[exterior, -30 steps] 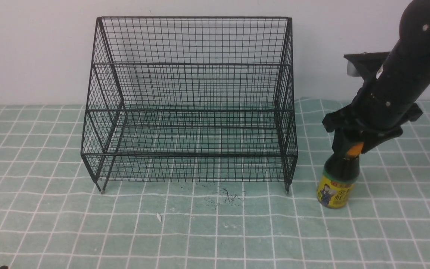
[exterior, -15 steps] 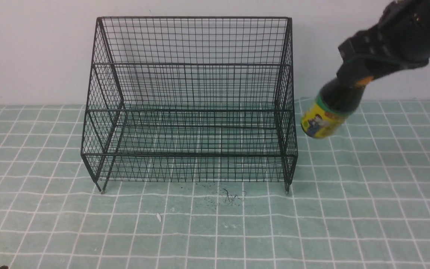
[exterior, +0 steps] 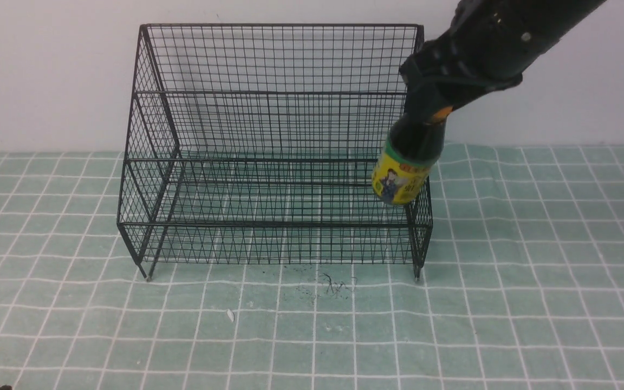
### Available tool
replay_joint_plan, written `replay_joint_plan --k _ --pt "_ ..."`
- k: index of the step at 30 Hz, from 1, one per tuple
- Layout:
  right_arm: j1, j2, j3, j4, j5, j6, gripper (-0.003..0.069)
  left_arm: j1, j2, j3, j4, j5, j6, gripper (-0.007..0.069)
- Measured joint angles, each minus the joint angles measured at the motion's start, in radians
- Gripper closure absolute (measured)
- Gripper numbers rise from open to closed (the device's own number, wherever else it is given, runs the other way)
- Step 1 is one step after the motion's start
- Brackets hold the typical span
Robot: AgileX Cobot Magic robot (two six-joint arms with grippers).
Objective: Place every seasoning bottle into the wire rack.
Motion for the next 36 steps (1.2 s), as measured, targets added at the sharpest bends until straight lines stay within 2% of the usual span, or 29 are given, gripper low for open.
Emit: replay_joint_plan --k 17,19,24,26,29,30,34,36 --pt "0.0 0.202 -0.032 0.01 -0.025 -0.012 0.036 0.0 0.0 0.0 0.0 0.0 0.0 0.0631" --pt "0.0 0.203 -0.033 0.01 -0.026 -0.012 0.0337 0.0 0.0 0.0 0.0 0.0 0.0 0.0631" --pt "0.0 0.162 -0.028 -0.018 -0.028 0.024 0.0218 0.0 0.0 0.0 0.0 0.0 0.0 0.0631" --pt "0.0 0.096 -0.027 -0.051 -0.028 0.038 0.0218 0.0 0.0 0.0 0.0 0.0 0.0 0.0631" --pt "0.0 -0.025 -0.027 -0.1 -0.029 0.06 0.0251 0.0 0.0 0.0 0.0 0.0 0.0 0.0631" --pt "0.0 -0.088 -0.027 -0.125 -0.029 0.072 0.0282 0.0 0.0 0.0 0.0 0.0 0.0 0.0631" --pt "0.0 -0.303 -0.002 -0.181 -0.029 0.12 0.0446 0.0 0.0 0.0 0.0 0.0 0.0 0.0631" --pt "0.0 -0.454 0.053 -0.191 -0.029 0.149 0.0563 0.0 0.0 0.0 0.0 0.0 0.0 0.0631"
